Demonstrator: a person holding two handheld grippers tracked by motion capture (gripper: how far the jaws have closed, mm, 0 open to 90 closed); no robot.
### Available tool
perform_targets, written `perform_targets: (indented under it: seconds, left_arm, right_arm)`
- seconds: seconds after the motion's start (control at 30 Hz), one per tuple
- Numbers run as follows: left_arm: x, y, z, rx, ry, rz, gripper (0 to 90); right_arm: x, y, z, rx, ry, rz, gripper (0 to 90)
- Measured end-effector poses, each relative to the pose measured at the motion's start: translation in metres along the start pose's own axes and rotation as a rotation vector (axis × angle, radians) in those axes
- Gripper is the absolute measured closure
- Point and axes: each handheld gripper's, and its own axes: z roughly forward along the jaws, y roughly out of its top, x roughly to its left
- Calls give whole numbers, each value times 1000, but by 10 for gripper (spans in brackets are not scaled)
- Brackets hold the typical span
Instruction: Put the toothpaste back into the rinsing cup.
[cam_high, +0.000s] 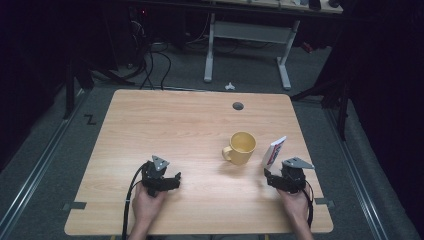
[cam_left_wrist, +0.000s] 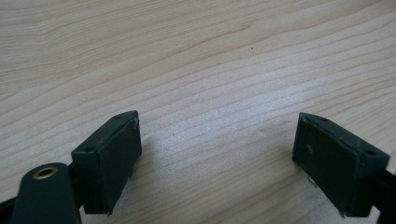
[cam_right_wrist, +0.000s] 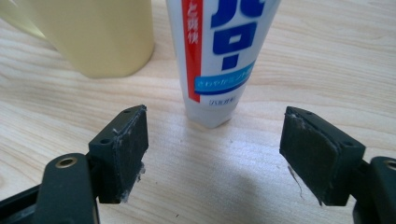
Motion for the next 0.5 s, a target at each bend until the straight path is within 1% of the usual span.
perform_targets:
  seconds: [0.1,0.27,0.3,0.5]
  left_arm:
    - [0,0,0,0,0,0,159]
    - [0,0,0,0,0,1,158]
    - [0,0,0,0,0,0,158]
    - [0,0,0,0,0,1,158]
  right_arm:
    - [-1,2,-3,-12,9,5,230]
    - [-1,7,-6,-30,25,-2,221]
    - [-1,7,-7,-32,26,6,217]
    - [-2,11,-10,-54,35,13,206]
